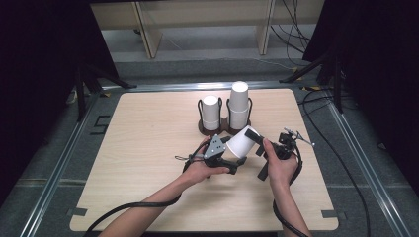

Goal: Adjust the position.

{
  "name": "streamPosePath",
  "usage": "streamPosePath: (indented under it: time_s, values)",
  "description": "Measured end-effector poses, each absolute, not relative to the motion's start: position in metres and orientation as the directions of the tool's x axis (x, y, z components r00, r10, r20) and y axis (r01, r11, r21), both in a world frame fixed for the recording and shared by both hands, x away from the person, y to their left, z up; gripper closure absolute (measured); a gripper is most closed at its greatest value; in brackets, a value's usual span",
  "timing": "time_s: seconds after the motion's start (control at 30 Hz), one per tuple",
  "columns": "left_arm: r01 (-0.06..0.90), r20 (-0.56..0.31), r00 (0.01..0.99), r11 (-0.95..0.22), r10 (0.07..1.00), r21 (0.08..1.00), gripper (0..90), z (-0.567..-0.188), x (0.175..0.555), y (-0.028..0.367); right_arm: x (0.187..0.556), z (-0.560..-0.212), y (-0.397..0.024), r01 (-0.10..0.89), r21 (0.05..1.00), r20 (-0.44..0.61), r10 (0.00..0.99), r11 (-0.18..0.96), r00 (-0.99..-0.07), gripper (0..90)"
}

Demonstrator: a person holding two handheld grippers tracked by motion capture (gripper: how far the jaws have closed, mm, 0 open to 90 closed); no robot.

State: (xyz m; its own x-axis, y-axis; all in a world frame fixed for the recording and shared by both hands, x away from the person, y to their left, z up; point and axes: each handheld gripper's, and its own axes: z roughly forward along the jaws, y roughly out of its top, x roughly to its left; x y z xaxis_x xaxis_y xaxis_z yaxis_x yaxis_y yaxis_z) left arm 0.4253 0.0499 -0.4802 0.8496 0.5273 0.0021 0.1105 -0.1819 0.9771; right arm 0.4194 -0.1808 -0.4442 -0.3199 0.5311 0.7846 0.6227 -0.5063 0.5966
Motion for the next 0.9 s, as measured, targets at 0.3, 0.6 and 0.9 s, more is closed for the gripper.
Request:
streamPosePath:
  time_s: [0.3, 0.6, 0.9]
  values:
    - [0.125, -0.005, 0.845, -0.189, 0.535, 0.974, 11.1, -0.4792, 0.426, 0.0504, 0.4182, -0.444, -0.1781, 0.63, 0.588, 0.79, 0.53, -0.508, -0.31, 35.7]
    - [0.118, 0.004, 0.846, -0.193, 0.533, 0.974, 16.5, -0.4765, 0.4254, 0.0519, 0.4188, -0.4445, -0.1792, 0.624, 0.592, 0.788, 0.526, -0.51, -0.319, 34.0]
    - [0.098, 0.032, 0.849, -0.218, 0.527, 0.971, 23.5, -0.4709, 0.4243, 0.0568, 0.4184, -0.4439, -0.1776, 0.584, 0.643, 0.753, 0.547, -0.495, -0.366, 31.9]
